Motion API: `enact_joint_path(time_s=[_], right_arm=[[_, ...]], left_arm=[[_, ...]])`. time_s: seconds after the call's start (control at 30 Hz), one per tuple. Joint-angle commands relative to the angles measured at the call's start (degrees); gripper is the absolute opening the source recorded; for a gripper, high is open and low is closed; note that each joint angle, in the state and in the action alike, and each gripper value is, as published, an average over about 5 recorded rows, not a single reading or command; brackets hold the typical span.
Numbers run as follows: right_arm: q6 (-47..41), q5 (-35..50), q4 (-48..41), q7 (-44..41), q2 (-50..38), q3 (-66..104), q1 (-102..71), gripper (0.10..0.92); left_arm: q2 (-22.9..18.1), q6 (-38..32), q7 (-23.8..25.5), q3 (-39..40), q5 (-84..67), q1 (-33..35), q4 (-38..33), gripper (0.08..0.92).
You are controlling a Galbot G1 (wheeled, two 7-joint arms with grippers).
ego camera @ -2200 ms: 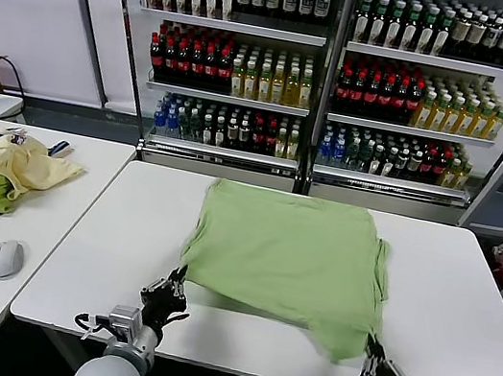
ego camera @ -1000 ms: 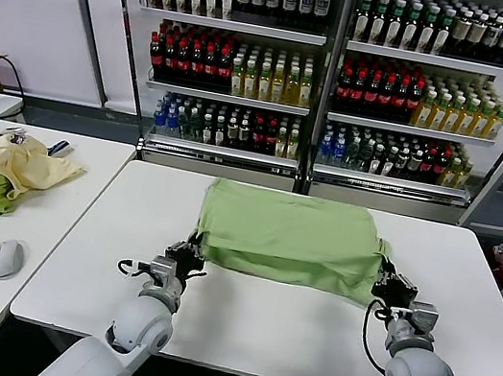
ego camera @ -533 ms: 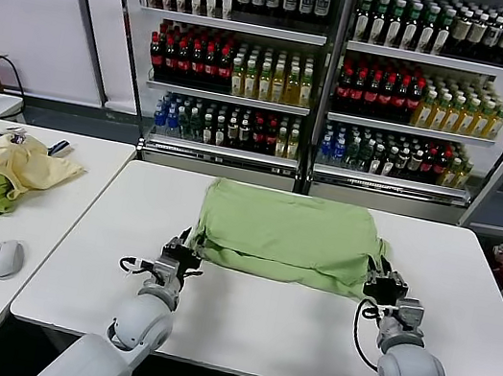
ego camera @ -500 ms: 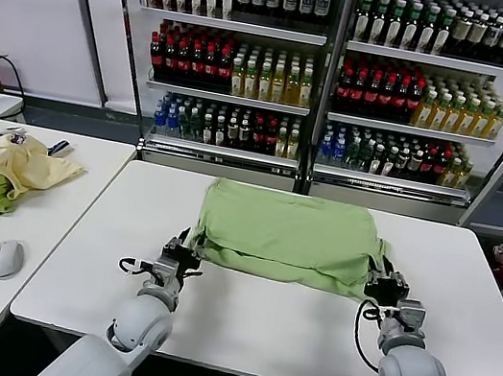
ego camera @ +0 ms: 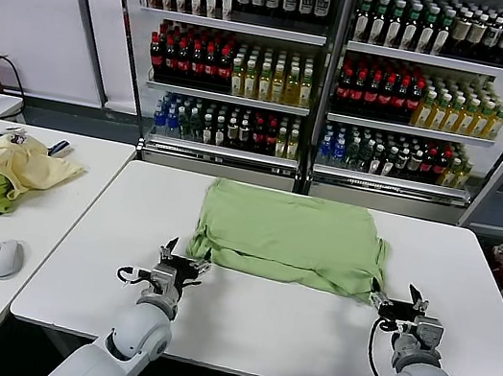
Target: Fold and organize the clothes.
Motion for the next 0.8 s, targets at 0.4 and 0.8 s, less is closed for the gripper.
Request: enact_joint_path(time_s=[0.4, 0.8], right_arm=[[-4.0, 4.2, -4.6, -0.3, -0.7, -3.5, 2.4, 0.492], [-3.9, 5.6, -4.5, -1.9, -1.2, -4.2, 2.0, 0.170]], left_arm=[[-0.8, 2.8, -0.3, 1.2, -5.9, -1.9, 2.2, 0.472], [-0.7, 3.0, -0.2, 0.8, -6.9, -1.5, 1.9, 0.131]])
